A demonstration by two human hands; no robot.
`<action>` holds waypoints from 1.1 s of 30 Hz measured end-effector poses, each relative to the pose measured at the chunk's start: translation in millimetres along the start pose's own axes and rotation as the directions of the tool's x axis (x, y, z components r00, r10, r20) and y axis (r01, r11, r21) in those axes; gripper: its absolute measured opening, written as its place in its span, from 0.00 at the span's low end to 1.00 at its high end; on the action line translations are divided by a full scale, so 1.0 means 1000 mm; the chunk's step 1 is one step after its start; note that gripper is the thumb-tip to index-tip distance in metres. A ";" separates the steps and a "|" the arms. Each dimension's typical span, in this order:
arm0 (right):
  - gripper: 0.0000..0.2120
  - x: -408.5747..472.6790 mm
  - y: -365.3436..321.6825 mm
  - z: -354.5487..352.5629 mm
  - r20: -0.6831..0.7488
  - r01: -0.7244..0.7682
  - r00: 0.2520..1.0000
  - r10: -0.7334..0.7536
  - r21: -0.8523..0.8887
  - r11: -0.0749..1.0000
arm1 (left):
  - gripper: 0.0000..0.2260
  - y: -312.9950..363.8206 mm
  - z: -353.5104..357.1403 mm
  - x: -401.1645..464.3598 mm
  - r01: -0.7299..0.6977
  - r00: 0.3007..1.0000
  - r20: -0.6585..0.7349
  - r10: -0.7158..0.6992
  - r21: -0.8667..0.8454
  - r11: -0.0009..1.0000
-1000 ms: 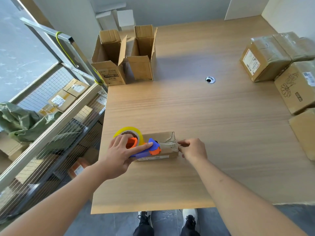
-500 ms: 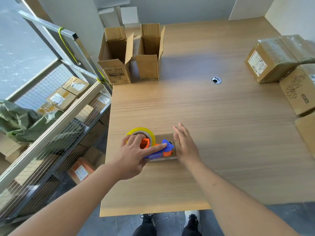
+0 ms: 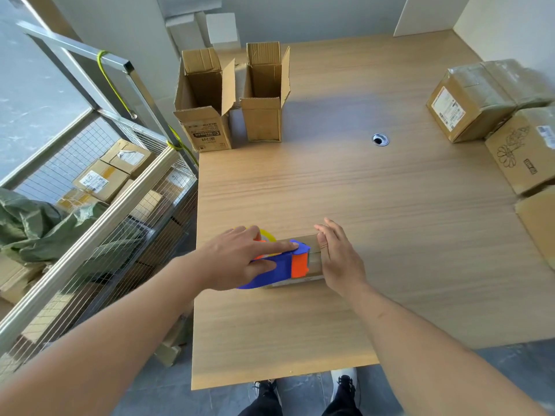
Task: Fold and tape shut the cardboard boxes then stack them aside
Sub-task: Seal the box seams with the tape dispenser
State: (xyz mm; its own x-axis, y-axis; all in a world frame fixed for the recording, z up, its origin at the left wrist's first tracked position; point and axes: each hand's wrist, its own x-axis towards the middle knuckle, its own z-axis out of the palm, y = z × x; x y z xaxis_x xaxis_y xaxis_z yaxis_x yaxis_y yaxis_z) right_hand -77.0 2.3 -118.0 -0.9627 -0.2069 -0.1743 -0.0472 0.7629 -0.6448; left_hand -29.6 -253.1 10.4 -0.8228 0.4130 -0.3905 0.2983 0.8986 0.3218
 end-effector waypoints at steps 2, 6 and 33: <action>0.22 -0.001 -0.001 -0.001 -0.004 -0.005 1.000 0.005 -0.014 1.000 | 0.22 -0.010 -0.009 -0.008 0.036 0.998 0.058 -0.031 -0.076 0.996; 0.22 -0.002 -0.003 -0.004 0.005 -0.009 1.000 0.009 -0.035 0.999 | 0.21 -0.042 -0.014 -0.034 0.149 0.974 0.214 -0.076 -0.351 0.925; 0.31 -0.019 -0.069 0.048 0.141 0.179 0.983 -0.121 -0.547 0.818 | 0.22 -0.086 0.054 -0.062 0.210 0.976 0.193 -0.099 -0.714 0.668</action>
State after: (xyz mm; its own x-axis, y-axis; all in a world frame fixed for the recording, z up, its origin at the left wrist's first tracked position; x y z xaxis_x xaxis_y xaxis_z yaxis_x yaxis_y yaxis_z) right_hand -43.0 -75.8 -106.2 -0.9028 -0.3818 -0.1982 -0.3566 0.9219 -0.1515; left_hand 21.3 -347.8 -39.7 -0.7392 0.3424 -0.5800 -0.3184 0.5812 0.7489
